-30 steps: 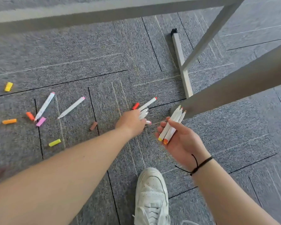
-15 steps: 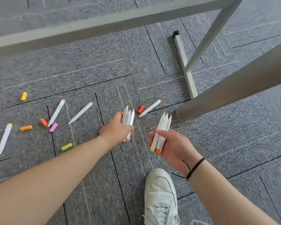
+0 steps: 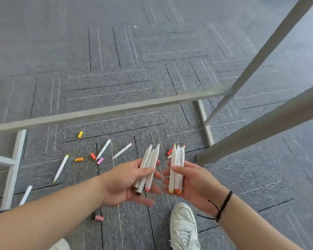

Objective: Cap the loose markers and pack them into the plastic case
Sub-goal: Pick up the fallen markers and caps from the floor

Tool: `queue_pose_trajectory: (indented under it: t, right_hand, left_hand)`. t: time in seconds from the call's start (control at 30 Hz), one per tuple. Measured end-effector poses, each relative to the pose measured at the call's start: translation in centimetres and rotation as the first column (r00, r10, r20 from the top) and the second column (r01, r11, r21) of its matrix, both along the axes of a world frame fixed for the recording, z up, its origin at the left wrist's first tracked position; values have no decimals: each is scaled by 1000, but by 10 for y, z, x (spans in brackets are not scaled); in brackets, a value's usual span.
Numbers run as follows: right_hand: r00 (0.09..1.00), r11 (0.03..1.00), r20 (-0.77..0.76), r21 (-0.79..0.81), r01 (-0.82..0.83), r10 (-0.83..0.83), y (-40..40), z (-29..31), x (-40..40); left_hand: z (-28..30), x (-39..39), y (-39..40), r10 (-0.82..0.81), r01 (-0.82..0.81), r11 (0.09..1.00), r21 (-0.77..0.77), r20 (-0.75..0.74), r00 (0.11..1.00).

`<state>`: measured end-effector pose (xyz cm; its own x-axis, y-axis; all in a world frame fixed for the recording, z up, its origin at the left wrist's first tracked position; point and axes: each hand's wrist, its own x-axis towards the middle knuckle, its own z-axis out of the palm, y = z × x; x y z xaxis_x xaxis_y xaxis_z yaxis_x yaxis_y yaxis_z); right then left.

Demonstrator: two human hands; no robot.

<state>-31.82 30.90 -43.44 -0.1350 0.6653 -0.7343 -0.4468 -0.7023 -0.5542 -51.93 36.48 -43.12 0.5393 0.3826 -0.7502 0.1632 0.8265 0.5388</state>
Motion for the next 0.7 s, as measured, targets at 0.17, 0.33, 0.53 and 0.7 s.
queue_pose_trajectory:
  t: [0.17,0.33,0.53,0.7]
  right_hand:
    - [998,994,58,106,24,-30,-46,126,-3]
    - [991,965,85,251,79,-104,-111,252,1]
    - [985,867,42,482,125,-165,-219,398,25]
    - [939,779,96,589,214,-330,-322,470,68]
  left_hand:
    - [127,-2,-41,-15,4,991,130,89,996]
    - [249,16,-95,64,-90,944,317,94,994]
    - [379,62,-171,-65,-1,888,459,128,990]
    - [458,124,-241,-177,63,839,541,162,971]
